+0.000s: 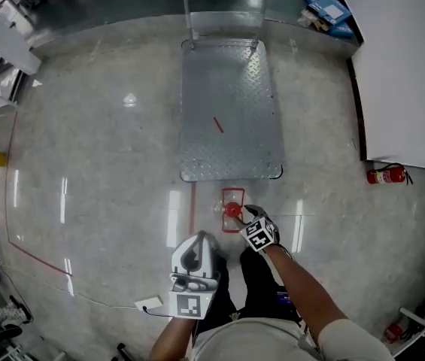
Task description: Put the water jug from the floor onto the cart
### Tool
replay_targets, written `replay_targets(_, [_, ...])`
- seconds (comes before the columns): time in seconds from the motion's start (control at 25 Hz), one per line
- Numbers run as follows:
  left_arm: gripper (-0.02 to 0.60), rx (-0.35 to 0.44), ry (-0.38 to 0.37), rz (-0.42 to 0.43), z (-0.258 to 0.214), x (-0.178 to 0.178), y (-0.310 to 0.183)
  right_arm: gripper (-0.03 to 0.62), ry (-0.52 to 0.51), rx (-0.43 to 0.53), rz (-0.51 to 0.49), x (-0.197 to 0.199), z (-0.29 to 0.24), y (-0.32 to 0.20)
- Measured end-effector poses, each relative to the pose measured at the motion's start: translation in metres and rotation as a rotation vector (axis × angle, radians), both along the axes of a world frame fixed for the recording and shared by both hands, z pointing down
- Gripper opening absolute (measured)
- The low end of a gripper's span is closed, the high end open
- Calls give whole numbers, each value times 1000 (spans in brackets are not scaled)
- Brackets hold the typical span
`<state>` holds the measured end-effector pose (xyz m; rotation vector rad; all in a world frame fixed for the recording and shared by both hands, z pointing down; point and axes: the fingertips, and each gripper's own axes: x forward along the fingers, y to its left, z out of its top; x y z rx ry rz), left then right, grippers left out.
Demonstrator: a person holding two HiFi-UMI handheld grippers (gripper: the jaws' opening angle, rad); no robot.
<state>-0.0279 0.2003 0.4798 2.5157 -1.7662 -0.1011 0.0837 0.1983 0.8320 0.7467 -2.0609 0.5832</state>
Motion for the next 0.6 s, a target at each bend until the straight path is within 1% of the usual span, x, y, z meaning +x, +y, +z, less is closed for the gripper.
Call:
replay_targets(0.12, [3, -12, 4, 15, 20, -1, -1, 251, 105, -118, -61, 0, 57, 12])
replay_targets(0.24, [3, -47, 8, 21, 45, -5, 5, 277, 203, -185, -106, -2, 101, 19])
replay_targets(0.32, [3, -73, 12, 13, 60, -10, 9, 284, 236, -204, -119, -6, 120, 21])
replay_targets(0.48, [3, -99, 21, -4, 79, -17, 15, 293, 279, -226, -127, -10, 152, 27])
replay_targets(0.6, [3, -111, 25, 0, 88, -21, 18, 304, 315, -202, -99, -4, 167, 23])
